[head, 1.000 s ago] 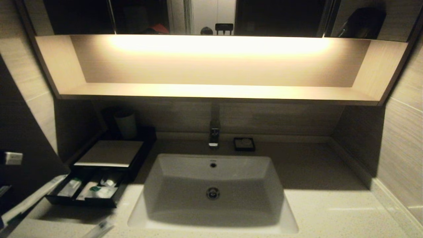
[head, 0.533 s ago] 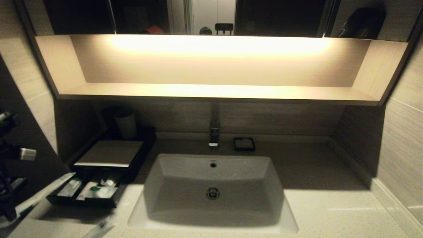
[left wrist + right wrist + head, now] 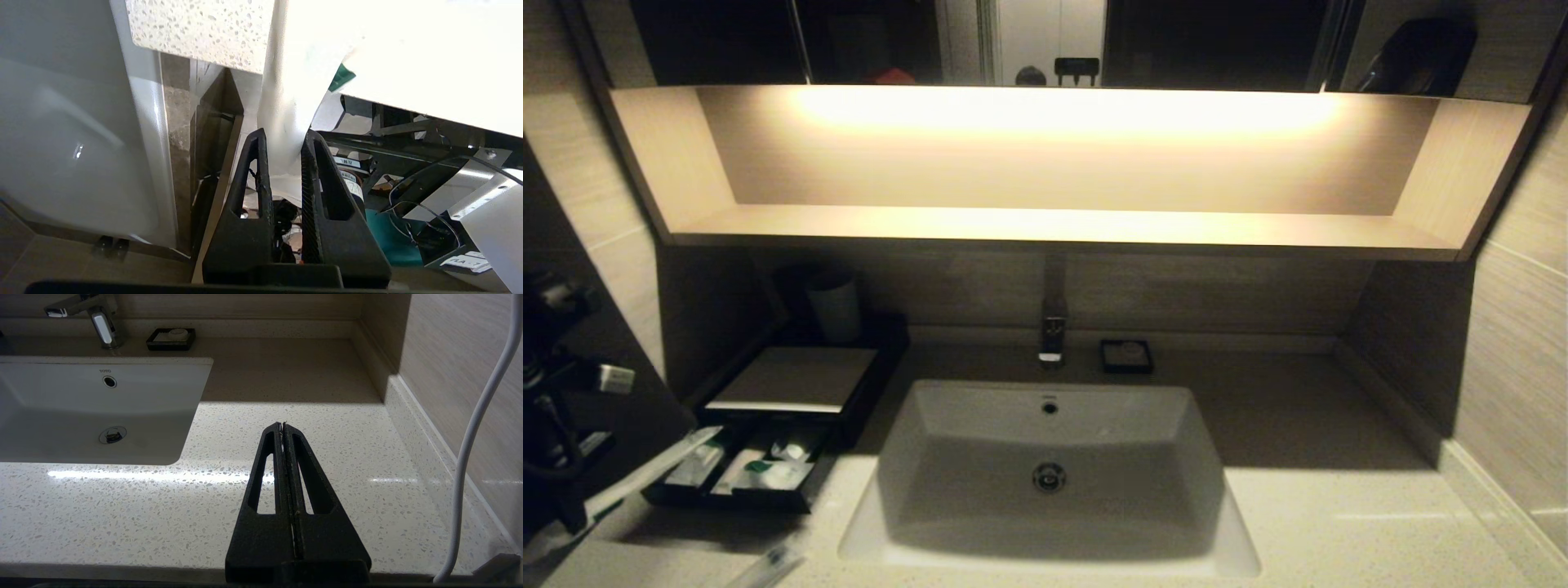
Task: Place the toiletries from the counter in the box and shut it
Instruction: Place the bathroom toiletry into the drawer
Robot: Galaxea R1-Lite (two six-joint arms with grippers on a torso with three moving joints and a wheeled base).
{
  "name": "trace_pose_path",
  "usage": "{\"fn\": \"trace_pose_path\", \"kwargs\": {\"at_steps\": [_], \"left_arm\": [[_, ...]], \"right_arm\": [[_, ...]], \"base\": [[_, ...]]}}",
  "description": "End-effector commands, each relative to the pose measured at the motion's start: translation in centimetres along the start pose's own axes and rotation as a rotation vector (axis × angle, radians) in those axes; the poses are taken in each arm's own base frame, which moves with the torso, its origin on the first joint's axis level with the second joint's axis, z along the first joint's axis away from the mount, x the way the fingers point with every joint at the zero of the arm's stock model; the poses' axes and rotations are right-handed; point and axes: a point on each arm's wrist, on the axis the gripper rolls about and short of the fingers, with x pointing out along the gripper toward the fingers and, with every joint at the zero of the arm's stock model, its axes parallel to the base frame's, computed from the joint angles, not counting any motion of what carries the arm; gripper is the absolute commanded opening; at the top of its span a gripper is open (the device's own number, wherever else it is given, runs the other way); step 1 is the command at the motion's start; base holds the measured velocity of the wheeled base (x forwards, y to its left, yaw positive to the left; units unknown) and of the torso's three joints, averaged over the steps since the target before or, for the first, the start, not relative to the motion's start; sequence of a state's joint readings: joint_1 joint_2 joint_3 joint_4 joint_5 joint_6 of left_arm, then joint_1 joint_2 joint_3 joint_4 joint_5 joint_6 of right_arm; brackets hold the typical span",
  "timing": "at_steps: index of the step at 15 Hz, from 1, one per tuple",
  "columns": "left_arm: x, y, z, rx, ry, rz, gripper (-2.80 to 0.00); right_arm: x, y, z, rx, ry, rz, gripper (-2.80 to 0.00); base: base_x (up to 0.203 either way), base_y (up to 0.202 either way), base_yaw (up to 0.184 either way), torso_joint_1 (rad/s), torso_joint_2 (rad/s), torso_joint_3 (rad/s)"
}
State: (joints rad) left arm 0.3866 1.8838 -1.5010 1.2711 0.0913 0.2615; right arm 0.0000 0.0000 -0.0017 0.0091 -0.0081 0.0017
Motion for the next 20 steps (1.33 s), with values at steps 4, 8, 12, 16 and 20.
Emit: {"fn": "trace_pose_path", "kwargs": {"at_steps": [4, 8, 12, 16, 20], "left_arm": [[0.9, 0.2, 1.3, 0.01, 0.03, -0.009, -2.8], [1.1, 0.1, 2.4, 0.022, 0.028, -0.008, -2.8], [1.4, 0.0, 3.4, 0.029, 0.025, -0.007, -2.8], [1.7, 0.2, 4.3, 0.032, 0.023, -0.006, -2.8], [2.2, -0.1, 5.2, 0.041, 0.028, -0.006, -2.8]], "right_arm": [[0.0, 0.0, 0.0, 0.0, 0.0, 0.0, -2.8], [0.0, 0.0, 0.0, 0.0, 0.0, 0.0, -2.8], [0.0, 0.0, 0.0, 0.0, 0.0, 0.0, -2.8], [0.0, 0.0, 0.0, 0.0, 0.0, 0.0, -2.8], [0.0, 0.0, 0.0, 0.0, 0.0, 0.0, -2.8]], "base": [[0.0, 0.0, 0.0, 0.0, 0.0, 0.0], [0.0, 0.0, 0.0, 0.0, 0.0, 0.0], [0.0, 0.0, 0.0, 0.0, 0.0, 0.0], [0.0, 0.0, 0.0, 0.0, 0.0, 0.0], [0.0, 0.0, 0.0, 0.0, 0.0, 0.0]]}}
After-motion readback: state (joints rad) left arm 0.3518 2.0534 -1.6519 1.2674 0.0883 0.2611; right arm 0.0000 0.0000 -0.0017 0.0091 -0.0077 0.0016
